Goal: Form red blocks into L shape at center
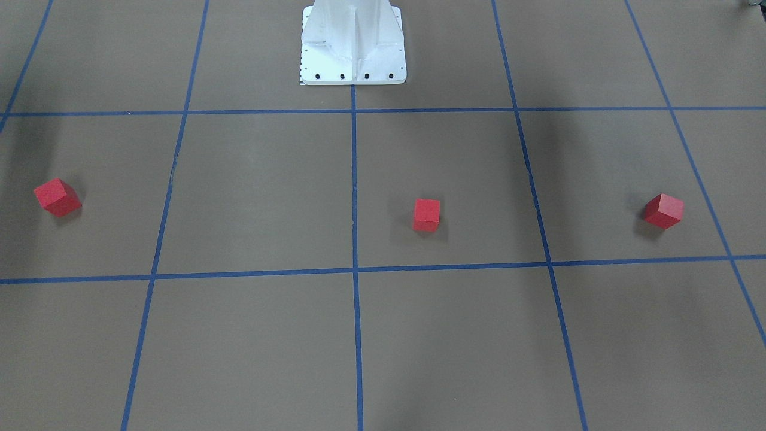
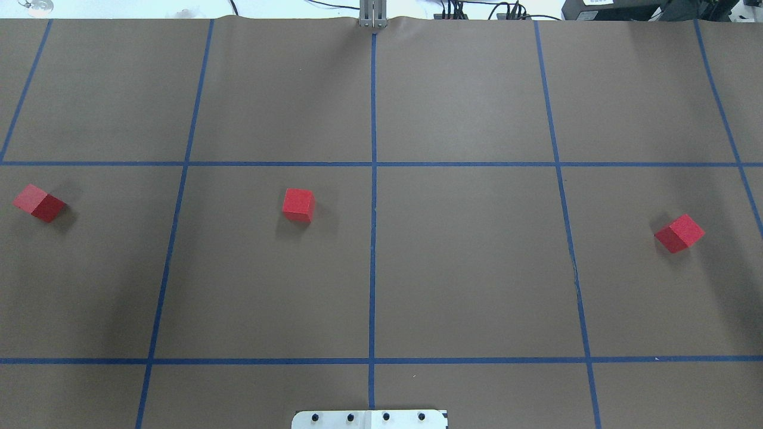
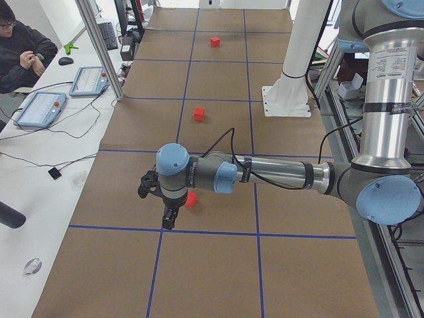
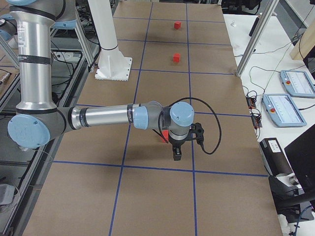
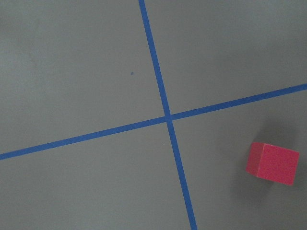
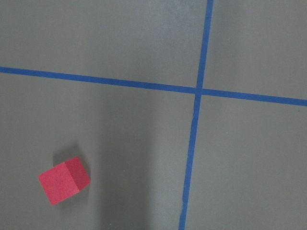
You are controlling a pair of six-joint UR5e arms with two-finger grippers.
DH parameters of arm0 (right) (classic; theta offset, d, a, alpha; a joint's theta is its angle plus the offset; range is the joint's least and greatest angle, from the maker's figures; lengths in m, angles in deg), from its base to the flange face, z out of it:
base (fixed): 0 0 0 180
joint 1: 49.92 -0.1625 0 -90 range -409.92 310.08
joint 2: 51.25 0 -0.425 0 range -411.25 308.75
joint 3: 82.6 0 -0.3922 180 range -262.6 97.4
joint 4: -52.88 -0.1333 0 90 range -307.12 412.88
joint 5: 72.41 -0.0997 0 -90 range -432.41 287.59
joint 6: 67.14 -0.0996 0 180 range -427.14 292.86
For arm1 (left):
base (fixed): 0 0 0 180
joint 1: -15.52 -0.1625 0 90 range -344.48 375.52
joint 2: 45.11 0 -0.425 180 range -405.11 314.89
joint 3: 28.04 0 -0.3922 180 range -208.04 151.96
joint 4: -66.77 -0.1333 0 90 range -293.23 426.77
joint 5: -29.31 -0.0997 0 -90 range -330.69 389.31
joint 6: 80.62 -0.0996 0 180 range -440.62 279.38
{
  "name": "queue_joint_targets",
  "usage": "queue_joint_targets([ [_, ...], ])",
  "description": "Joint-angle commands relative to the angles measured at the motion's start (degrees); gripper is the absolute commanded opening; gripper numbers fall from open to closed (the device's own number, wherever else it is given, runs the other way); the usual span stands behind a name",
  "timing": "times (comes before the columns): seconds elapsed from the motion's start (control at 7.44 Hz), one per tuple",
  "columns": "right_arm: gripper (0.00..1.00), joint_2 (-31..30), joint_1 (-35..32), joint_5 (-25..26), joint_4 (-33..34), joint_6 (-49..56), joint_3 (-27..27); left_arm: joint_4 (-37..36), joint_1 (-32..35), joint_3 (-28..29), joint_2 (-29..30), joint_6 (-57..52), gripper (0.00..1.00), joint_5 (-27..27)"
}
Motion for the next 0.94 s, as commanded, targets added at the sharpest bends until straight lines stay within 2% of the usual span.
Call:
queue_joint_targets([
  [0.0, 0.99, 0.0, 0.3, 0.2, 0.0, 0.0, -0.1, 0.0, 0.0, 0.3, 0.1, -0.1, 1.00, -0.3],
  [0.54, 0.99, 0.4, 0.5, 0.2, 0.0, -0.2, -0.2, 0.3, 0.0, -0.6, 1.3, -0.1, 1.00, -0.2],
  [0.81, 0.99, 0.8, 0.6, 0.2, 0.0, -0.1, 0.1, 0.0, -1.1, -3.0, 7.1, 2.5, 1.00, 0.3],
])
